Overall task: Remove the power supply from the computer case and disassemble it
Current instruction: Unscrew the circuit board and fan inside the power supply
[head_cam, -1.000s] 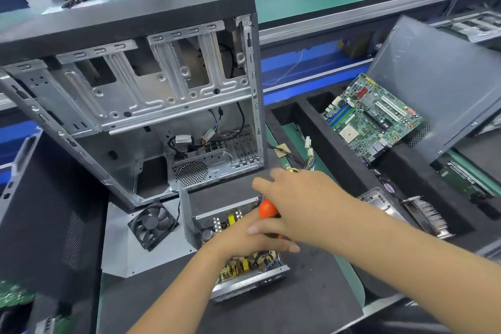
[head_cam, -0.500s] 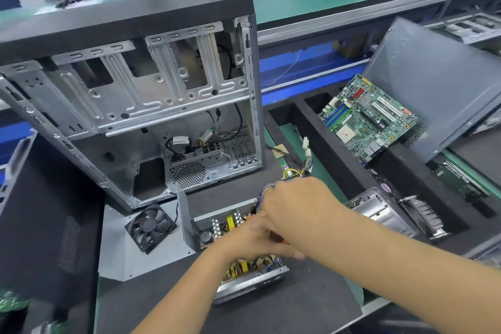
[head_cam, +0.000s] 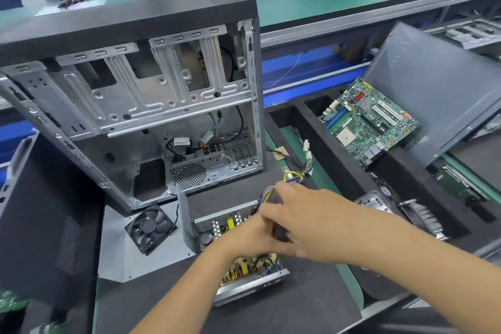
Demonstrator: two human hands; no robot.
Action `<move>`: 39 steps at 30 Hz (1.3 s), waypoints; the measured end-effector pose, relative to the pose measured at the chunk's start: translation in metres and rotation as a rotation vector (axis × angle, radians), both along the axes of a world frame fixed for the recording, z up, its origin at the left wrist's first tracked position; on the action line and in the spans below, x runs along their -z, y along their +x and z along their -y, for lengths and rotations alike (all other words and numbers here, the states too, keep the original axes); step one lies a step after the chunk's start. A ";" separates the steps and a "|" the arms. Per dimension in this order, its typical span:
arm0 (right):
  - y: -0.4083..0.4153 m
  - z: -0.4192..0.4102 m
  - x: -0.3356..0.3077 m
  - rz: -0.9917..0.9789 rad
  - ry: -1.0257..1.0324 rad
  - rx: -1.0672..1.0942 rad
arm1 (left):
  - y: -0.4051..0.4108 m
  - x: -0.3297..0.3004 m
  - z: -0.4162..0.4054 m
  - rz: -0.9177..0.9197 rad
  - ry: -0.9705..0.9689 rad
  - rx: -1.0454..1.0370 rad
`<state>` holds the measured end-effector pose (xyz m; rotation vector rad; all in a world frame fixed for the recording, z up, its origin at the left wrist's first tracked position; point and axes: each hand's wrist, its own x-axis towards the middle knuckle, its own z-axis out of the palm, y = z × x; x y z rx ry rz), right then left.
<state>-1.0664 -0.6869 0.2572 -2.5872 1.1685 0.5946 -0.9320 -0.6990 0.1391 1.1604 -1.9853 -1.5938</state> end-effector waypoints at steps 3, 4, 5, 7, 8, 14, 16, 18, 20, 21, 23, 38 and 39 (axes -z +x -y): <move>-0.006 -0.003 -0.009 0.205 0.156 0.027 | 0.001 0.003 -0.001 0.006 -0.088 -0.016; -0.004 -0.003 -0.008 0.188 0.095 0.058 | 0.002 0.003 -0.001 -0.008 -0.087 -0.041; -0.002 -0.001 -0.007 0.123 0.007 0.087 | 0.001 0.001 0.000 -0.034 -0.064 -0.034; 0.004 0.003 -0.004 -0.030 -0.145 0.130 | 0.000 -0.003 -0.001 -0.071 -0.012 0.013; 0.007 0.003 -0.002 -0.071 -0.178 0.116 | -0.001 -0.003 -0.001 -0.069 0.003 0.034; -0.007 -0.004 -0.005 0.263 0.165 -0.026 | 0.004 0.008 -0.003 0.008 -0.009 -0.018; -0.004 -0.005 -0.005 0.240 0.074 0.034 | 0.005 0.014 -0.001 -0.006 -0.055 -0.035; 0.004 -0.002 -0.003 0.066 -0.092 0.108 | 0.002 0.011 0.002 -0.005 -0.045 -0.021; 0.011 0.001 0.000 -0.057 -0.196 0.099 | 0.002 0.008 0.001 -0.036 -0.009 0.028; 0.012 0.001 0.001 -0.064 -0.188 0.077 | 0.001 0.007 0.000 -0.055 0.004 0.036; 0.004 0.001 0.005 0.008 -0.071 0.024 | 0.003 0.006 -0.002 -0.065 0.031 -0.015; -0.008 0.001 0.018 0.188 -0.116 0.201 | 0.022 0.014 0.005 -0.083 0.075 -0.021; -0.010 0.001 0.017 0.197 -0.126 0.205 | 0.026 0.013 0.006 -0.085 0.095 -0.035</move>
